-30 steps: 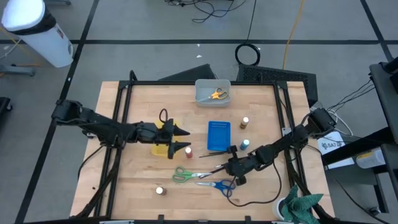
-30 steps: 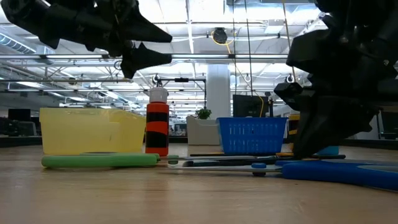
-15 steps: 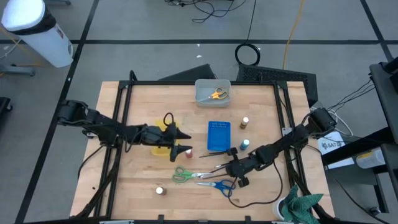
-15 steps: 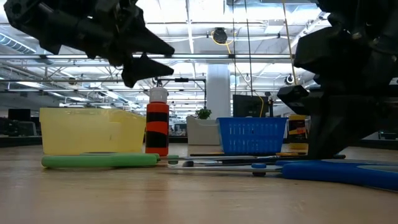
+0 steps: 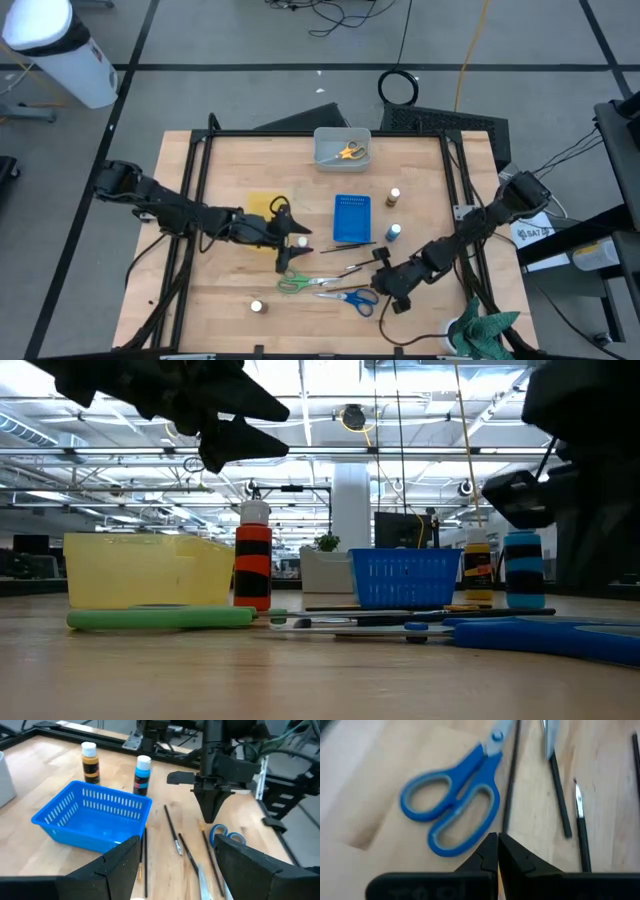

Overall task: Pick & Place Paint Supplies
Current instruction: Put the bottom gold paint brush into the yellow bin, then put the top orange paint bottle into the blue bin

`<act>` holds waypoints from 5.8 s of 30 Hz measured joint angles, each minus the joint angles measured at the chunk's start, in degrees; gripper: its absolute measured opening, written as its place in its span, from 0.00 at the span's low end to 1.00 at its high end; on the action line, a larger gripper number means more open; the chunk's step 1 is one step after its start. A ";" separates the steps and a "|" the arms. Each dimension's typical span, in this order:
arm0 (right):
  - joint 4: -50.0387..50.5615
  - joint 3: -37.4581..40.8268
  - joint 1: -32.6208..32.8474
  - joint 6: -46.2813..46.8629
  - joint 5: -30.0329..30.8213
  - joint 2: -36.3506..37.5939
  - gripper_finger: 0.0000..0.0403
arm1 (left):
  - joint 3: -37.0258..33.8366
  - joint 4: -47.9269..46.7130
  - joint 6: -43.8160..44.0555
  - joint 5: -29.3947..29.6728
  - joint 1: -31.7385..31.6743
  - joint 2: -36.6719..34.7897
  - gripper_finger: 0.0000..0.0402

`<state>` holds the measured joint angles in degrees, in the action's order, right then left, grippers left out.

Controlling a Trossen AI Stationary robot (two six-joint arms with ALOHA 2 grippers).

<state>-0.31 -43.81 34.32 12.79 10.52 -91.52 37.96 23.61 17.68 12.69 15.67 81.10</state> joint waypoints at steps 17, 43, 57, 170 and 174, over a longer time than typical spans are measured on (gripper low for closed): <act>-1.00 -0.11 4.06 6.52 3.88 -4.62 0.00 | 2.97 0.57 2.52 0.91 1.87 7.49 0.66; 0.36 -0.08 2.04 6.97 4.44 -4.90 0.00 | 24.51 -8.79 -9.55 2.02 9.25 32.26 0.66; 0.38 -0.04 2.04 7.11 4.62 -4.90 0.00 | 28.24 -16.69 -7.47 3.20 10.84 33.87 0.66; -2.06 0.00 4.79 -4.52 16.75 15.53 0.00 | 10.56 -83.43 91.92 22.87 19.04 6.20 0.24; -2.06 0.00 4.79 -4.50 16.73 15.53 0.00 | 11.14 -83.57 86.69 23.78 18.35 6.20 0.30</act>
<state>-2.37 -43.81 39.11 8.29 27.24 -75.99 49.10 -59.96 104.38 36.47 34.02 87.31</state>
